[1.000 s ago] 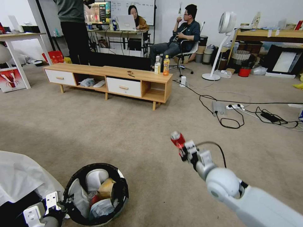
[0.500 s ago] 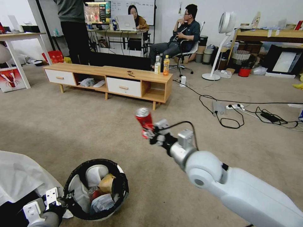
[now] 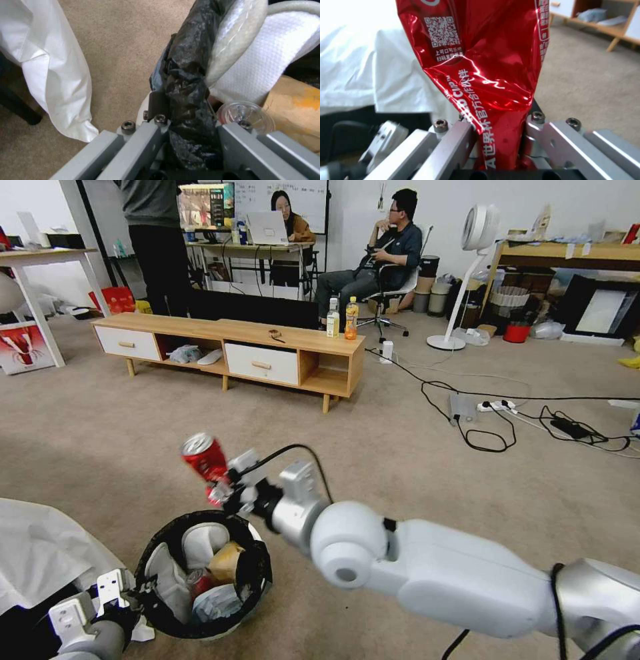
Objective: Pick up the trash bin and place the garbage on the floor into it.
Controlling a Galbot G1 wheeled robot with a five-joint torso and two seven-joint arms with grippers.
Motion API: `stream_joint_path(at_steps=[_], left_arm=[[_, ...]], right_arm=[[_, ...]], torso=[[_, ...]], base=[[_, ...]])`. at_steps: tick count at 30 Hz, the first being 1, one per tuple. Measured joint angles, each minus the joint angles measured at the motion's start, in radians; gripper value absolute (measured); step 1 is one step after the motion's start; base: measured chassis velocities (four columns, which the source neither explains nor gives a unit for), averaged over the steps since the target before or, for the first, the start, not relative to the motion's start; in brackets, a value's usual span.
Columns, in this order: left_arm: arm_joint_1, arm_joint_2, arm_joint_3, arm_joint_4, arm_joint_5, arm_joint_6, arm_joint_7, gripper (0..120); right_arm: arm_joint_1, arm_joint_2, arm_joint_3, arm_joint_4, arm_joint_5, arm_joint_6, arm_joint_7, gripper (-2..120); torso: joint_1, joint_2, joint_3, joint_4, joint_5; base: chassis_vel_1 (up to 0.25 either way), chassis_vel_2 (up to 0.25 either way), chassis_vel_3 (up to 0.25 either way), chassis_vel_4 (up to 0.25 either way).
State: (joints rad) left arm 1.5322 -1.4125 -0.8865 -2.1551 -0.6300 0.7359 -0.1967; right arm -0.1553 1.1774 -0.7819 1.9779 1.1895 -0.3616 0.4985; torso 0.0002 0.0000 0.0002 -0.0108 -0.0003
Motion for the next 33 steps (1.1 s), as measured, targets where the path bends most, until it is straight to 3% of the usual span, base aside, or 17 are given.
stream_joint_path(at_steps=[33], left_arm=[[0.002,-0.004,0.003,-0.011,-0.011,-0.001,-0.005,3]], right_arm=[[-0.135,0.068,-0.102,-0.148,-0.111,-0.022,0.011,10]], torso=[[0.0,0.0,0.0,-0.0001,0.0002]], base=[[0.0,0.0,0.0,0.0]])
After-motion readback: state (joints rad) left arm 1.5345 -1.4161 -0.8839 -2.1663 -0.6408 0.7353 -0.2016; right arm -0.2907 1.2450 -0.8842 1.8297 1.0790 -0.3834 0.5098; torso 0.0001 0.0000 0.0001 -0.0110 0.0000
